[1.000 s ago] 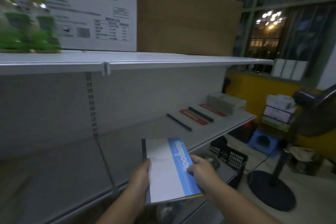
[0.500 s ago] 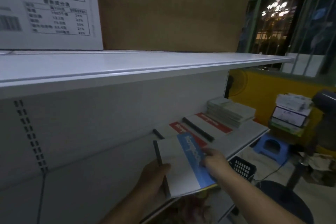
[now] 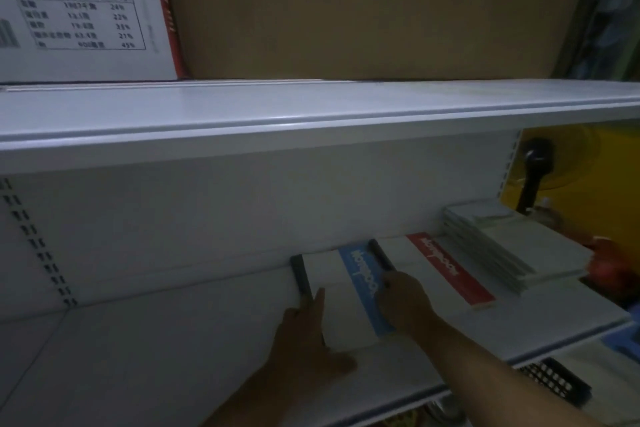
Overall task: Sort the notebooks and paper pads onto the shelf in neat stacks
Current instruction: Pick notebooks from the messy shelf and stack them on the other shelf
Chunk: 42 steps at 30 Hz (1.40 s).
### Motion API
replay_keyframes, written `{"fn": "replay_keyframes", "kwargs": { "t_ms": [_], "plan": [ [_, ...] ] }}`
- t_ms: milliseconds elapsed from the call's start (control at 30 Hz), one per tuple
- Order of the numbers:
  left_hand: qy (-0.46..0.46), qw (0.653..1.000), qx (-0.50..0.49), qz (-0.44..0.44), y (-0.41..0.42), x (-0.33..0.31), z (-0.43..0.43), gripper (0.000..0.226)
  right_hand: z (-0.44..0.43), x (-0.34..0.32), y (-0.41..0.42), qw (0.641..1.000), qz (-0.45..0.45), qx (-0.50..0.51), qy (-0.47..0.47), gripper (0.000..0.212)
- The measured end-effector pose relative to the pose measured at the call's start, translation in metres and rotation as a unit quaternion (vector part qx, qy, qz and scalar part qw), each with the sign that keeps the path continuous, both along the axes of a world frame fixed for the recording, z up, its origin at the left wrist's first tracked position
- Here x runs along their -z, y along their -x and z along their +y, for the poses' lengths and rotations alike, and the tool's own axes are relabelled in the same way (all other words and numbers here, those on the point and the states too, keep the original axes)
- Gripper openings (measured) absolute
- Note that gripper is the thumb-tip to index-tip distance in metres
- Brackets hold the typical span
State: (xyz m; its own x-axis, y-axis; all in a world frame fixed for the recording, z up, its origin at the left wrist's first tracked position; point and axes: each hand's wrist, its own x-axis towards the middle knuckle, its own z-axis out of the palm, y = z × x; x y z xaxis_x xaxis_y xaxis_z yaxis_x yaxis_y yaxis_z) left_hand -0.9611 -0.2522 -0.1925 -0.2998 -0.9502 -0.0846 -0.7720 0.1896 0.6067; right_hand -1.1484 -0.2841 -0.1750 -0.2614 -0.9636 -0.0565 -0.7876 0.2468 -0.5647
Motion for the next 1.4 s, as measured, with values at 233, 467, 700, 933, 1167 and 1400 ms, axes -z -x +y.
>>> {"fn": "replay_keyframes", "kwargs": {
  "t_ms": [233,467,700,933,1167,1400],
  "plan": [
    [0.130,0.986,-0.105,0.015,-0.002,0.029,-0.002,0.077,0.008,0.028,-0.010,0.981,0.085,-0.067,0.159,0.028],
    [0.135,0.986,-0.097,-0.028,-0.001,0.027,-0.002,0.085,0.006,0.034,-0.001,0.973,-0.013,-0.064,0.223,0.010],
    [0.104,0.988,-0.101,-0.048,0.003,0.016,0.003,0.087,0.011,0.038,-0.007,0.975,0.055,-0.109,0.185,0.053],
    [0.055,0.991,-0.118,-0.012,0.005,0.007,0.013,0.075,0.011,0.038,-0.005,0.966,0.159,-0.135,0.154,0.046],
    [0.028,0.975,-0.011,-0.218,-0.096,-0.044,0.075,0.070,0.032,-0.002,-0.025,0.927,0.332,-0.137,0.107,0.042],
    [0.064,0.897,-0.241,-0.365,-0.302,-0.138,0.209,0.067,0.133,-0.055,-0.229,0.834,0.327,-0.434,0.097,0.057]
  ]
}}
